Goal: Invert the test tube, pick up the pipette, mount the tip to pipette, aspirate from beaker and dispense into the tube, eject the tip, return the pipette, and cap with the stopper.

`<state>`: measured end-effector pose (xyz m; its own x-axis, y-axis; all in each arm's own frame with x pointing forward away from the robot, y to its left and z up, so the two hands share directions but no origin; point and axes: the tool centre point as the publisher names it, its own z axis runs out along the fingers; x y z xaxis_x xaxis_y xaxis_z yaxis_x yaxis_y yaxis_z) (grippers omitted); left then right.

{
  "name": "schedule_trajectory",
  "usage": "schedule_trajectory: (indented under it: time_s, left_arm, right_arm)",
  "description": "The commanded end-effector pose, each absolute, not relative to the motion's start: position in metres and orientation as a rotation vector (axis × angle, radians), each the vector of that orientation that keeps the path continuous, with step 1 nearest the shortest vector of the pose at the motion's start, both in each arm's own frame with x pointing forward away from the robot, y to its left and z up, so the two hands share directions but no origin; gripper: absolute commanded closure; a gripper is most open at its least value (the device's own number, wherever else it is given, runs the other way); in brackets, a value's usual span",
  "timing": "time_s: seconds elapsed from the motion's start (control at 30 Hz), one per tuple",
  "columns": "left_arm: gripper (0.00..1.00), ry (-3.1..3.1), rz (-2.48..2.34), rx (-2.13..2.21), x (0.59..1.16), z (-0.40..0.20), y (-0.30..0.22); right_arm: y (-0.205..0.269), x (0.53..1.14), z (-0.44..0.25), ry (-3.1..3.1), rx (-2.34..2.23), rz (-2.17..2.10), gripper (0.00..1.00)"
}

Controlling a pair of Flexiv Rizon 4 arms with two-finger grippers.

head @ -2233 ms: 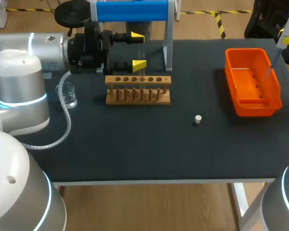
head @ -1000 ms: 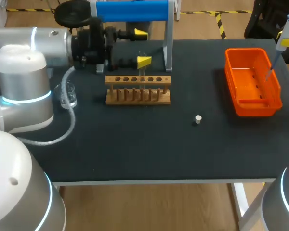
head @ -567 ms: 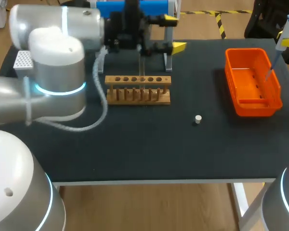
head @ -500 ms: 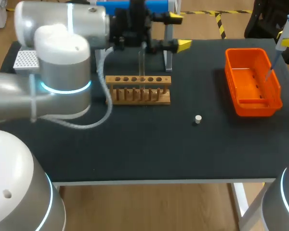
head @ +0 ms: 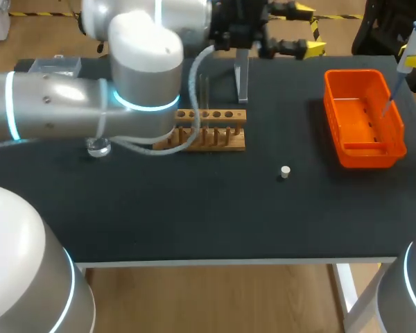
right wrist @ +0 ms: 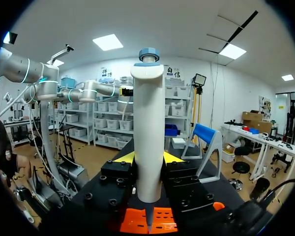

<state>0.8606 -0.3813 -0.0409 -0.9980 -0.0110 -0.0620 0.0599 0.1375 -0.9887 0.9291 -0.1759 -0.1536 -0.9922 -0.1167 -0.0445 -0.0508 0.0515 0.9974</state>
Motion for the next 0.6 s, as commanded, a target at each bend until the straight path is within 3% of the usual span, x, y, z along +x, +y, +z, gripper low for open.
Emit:
schedule_trajectory:
  time_s: [0.03, 0.1, 0.13, 0.17, 0.2, 0.6]
  left_arm:
    - [0.00, 2.342, -2.029, 0.067, 0.8725, -0.0459, -0.4273]
    - [0.05, 2.342, -2.029, 0.067, 0.8725, -0.0459, -0.4273]
    - [0.58, 2.342, -2.029, 0.067, 0.8725, -0.0459, -0.4273]
    - [0.94, 2.342, -2.029, 0.067, 0.8725, -0.0459, -0.4273]
    - [1.00, 2.342, -2.029, 0.067, 0.8725, -0.0459, -0.4273]
    - [1.00, 2.342, -2.029, 0.067, 0.8725, -0.0459, -0.4273]
  right_arm:
    - [-0.1754, 0.9281, -0.1525, -2.249, 0.178, -2.120, 1.00]
    - [-0.1754, 0.9281, -0.1525, -2.249, 0.178, -2.120, 1.00]
    - [-0.1754, 0.9281, -0.1525, -2.249, 0.178, -2.120, 1.00]
    - [-0.1754, 0.9281, -0.1525, -2.249, 0.178, -2.120, 1.00]
    - [-0.1754, 0.9281, -0.1525, -2.249, 0.178, -2.120, 1.00]
    - [-0.1754, 0.9281, -0.1525, -2.249, 0.178, -2.120, 1.00]
